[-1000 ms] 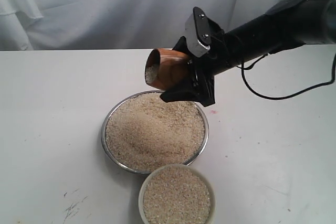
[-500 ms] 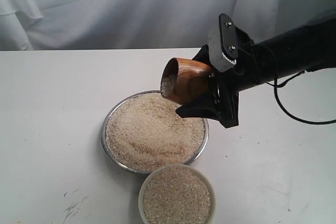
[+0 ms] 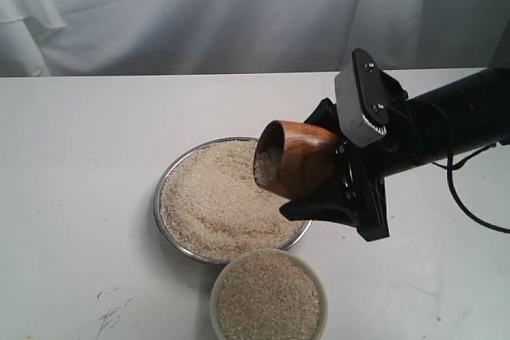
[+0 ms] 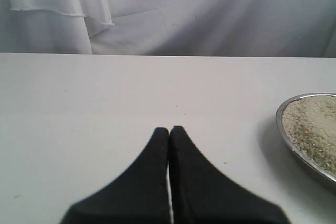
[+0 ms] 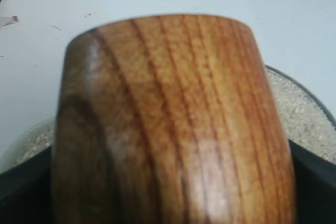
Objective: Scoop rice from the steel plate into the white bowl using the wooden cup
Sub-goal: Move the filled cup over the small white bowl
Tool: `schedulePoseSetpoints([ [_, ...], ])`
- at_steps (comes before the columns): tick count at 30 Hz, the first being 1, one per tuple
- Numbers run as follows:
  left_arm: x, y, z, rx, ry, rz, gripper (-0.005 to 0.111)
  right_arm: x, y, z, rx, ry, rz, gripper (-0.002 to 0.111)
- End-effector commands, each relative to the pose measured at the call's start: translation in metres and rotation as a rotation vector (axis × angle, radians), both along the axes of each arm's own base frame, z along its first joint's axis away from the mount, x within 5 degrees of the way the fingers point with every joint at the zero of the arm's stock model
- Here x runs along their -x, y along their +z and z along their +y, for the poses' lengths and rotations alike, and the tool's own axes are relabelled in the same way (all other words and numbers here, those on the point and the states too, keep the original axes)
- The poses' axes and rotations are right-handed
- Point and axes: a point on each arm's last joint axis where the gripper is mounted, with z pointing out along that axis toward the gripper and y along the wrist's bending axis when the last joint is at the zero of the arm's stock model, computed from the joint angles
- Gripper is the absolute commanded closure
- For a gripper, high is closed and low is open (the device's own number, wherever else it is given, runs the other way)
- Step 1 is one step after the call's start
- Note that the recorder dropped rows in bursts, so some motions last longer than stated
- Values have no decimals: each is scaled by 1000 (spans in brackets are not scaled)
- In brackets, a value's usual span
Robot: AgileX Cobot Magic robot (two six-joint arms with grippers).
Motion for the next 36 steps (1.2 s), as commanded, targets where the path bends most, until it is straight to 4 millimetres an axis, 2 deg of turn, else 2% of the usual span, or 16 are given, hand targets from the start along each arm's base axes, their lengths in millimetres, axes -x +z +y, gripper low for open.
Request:
schedulePoseSetpoints([
  [1, 0, -1, 0, 4, -1, -7, 107, 15, -4, -4, 0, 12, 27, 108],
  [6, 0, -1, 0, 4, -1, -7, 107, 24, -13, -8, 19, 14, 61, 108],
  [12, 0, -1, 0, 4, -1, -7, 107, 41, -30, 5, 132, 63, 26, 108],
  [18, 0, -1, 0, 4, -1, -7, 107, 43, -36, 3, 223, 62, 23, 108],
  [36, 0, -1, 0, 4, -1, -7, 107, 45, -40, 2, 292, 73, 15, 108],
])
